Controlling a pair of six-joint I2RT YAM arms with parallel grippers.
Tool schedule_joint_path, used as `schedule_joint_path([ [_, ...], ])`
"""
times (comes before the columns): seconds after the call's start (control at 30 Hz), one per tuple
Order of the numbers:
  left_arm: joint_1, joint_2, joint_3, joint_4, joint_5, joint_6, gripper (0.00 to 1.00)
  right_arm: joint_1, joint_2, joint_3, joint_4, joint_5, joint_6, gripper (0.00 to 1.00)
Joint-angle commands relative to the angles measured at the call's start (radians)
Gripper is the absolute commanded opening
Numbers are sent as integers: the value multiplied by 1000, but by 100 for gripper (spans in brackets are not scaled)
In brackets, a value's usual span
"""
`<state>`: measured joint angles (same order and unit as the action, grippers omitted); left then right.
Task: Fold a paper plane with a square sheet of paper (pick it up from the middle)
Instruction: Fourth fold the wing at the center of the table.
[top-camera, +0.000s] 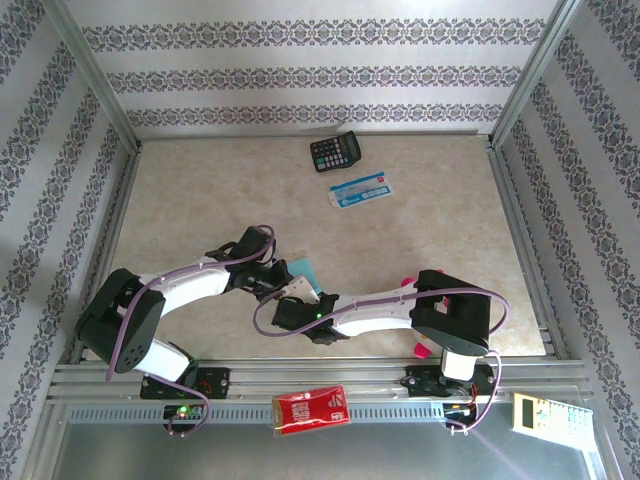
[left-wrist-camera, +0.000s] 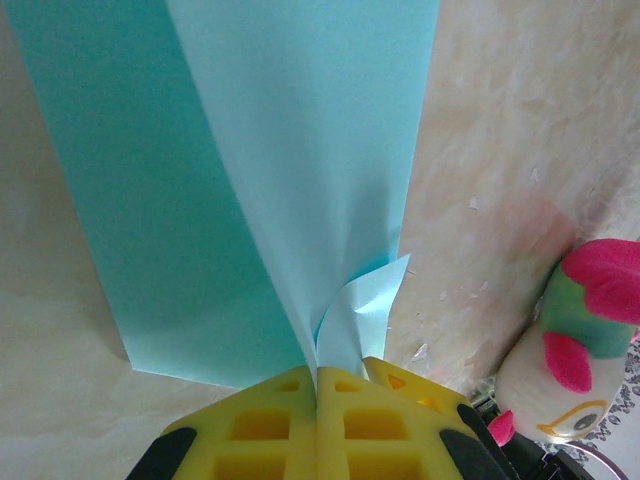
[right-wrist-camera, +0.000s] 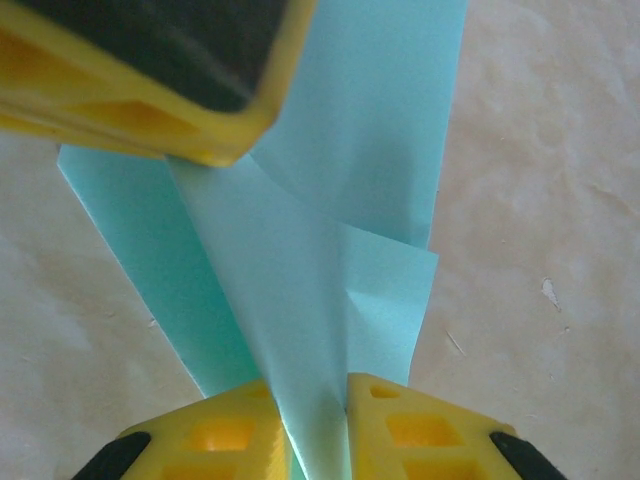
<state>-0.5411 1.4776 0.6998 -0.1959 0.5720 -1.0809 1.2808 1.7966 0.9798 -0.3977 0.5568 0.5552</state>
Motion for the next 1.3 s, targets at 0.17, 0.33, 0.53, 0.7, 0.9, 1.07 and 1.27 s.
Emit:
schedule_joint_path([
  [0.17, 7, -2, -16, 3, 20, 6, 0, 5, 5, 18, 4, 6, 23, 14],
  [0.33, 7, -15, -17, 0, 10, 7, 0, -7, -19, -25, 50, -7, 21, 6],
  [0.53, 22, -77, 18, -72, -33, 54, 13, -40, -96, -121, 174, -71, -20, 0],
  [0.7, 70, -170, 51, -154, -77, 107, 32, -72, -167, -206, 287, -165, -55, 0],
  [0.9, 112, -304, 21, -186, -119, 136, 37, -132, -226, -291, 400, -324, -49, 0],
  [1.07, 109, -354, -75, -91, -74, 107, 30, -184, -244, -336, 474, -451, -8, 0],
  [1.27, 53, -317, -149, 27, -41, 99, 18, -245, -283, -387, 538, -560, 61, 0],
])
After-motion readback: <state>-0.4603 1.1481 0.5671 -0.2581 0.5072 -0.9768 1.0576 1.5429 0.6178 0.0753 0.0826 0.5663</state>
